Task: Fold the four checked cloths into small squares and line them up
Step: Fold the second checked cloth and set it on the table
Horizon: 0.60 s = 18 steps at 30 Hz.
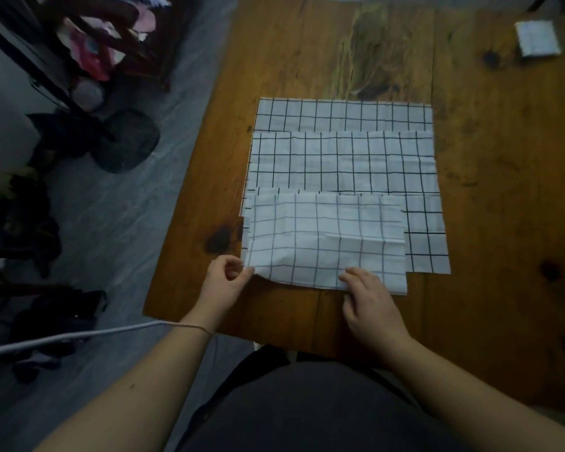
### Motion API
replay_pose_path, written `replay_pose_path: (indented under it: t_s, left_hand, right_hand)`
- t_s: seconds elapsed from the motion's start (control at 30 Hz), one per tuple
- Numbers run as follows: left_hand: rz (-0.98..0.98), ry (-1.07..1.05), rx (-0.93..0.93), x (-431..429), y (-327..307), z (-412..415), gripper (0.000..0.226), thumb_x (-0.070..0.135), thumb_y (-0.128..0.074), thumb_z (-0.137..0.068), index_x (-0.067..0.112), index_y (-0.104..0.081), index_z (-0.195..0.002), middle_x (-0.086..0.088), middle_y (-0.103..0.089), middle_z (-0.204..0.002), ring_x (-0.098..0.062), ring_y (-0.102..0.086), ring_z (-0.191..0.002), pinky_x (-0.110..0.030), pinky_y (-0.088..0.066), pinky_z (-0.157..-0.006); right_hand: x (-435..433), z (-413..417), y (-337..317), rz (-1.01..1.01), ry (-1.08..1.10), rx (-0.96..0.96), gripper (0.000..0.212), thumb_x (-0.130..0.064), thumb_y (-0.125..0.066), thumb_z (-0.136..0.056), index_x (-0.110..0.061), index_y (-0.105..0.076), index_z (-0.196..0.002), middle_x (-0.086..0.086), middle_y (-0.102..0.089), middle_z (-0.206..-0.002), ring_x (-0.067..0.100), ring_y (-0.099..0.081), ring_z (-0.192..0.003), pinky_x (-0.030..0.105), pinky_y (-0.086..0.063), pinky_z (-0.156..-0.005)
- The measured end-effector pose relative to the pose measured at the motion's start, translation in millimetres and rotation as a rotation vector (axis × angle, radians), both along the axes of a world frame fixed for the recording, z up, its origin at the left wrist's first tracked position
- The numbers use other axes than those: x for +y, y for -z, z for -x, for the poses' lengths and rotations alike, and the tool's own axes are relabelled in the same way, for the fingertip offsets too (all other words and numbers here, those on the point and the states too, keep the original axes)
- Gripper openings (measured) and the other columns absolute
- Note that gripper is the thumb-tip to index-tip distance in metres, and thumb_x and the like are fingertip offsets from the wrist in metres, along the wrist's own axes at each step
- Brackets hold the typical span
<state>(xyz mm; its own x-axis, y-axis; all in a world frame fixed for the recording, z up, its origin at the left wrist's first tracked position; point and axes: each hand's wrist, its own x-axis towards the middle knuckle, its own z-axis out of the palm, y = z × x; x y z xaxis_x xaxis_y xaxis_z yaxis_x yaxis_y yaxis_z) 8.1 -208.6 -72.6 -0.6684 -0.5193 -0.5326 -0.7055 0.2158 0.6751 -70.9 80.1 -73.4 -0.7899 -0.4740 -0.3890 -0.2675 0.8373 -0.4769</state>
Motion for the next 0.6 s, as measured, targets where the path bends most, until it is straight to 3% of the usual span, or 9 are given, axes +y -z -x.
replay_pose_path:
  t_s: [0.1, 0.23, 0.37, 0.53, 0.6]
  left_hand:
    - [0.031, 0.133, -0.044, -1, 9, -1, 0.042, 0.027, -0.075, -0.088, 0.013, -0.060, -0.125, -0.002, -0.051, -0.121, -0.017, -0.054, -0.104, -0.027, -0.044, -0.086]
    - [0.067, 0.194, -0.015, -5, 16, 6, 0.031, 0.028, -0.072, -0.091, 0.006, -0.070, -0.112, -0.001, -0.052, -0.121, -0.020, -0.054, -0.109, -0.033, -0.046, -0.096]
    - [0.086, 0.245, -0.002, -20, 14, 5, 0.026, 0.038, -0.070, -0.091, 0.015, -0.074, -0.101, 0.005, -0.053, -0.122, -0.020, -0.046, -0.121, -0.046, -0.042, -0.108]
    - [0.181, 0.325, -0.089, -32, 5, -1, 0.014, 0.037, -0.070, -0.091, 0.025, -0.070, -0.096, 0.003, -0.046, -0.145, -0.025, -0.030, -0.138, -0.048, -0.027, -0.114]
    - [0.215, 0.325, -0.140, -31, 2, -3, 0.017, 0.038, -0.071, -0.090, 0.027, -0.066, -0.103, 0.000, -0.039, -0.151, -0.027, -0.026, -0.142, -0.050, -0.026, -0.116]
  right_hand:
    - [-3, -9, 9, -0.044, -0.012, 0.016, 0.051, -0.027, -0.050, -0.100, -0.026, -0.041, -0.150, -0.005, -0.035, -0.158, 0.013, -0.024, -0.149, 0.038, -0.022, -0.124]
    - [-4, -10, 11, -0.082, -0.007, 0.025, 0.052, -0.027, -0.049, -0.099, -0.027, -0.040, -0.150, -0.005, -0.033, -0.159, 0.013, -0.022, -0.150, 0.037, -0.018, -0.125]
    - [-4, -11, 9, -0.103, -0.007, 0.035, 0.052, -0.025, -0.051, -0.098, -0.027, -0.041, -0.149, -0.006, -0.033, -0.159, 0.012, -0.022, -0.150, 0.037, -0.019, -0.124]
    - [-7, -15, 7, -0.127, -0.021, 0.044, 0.053, -0.024, -0.053, -0.097, -0.026, -0.041, -0.148, -0.005, -0.032, -0.160, 0.013, -0.022, -0.149, 0.037, -0.020, -0.124]
    - [-9, -17, 7, -0.134, -0.017, 0.061, 0.054, -0.025, -0.053, -0.096, -0.026, -0.041, -0.149, -0.004, -0.031, -0.160, 0.014, -0.022, -0.149, 0.037, -0.019, -0.124]
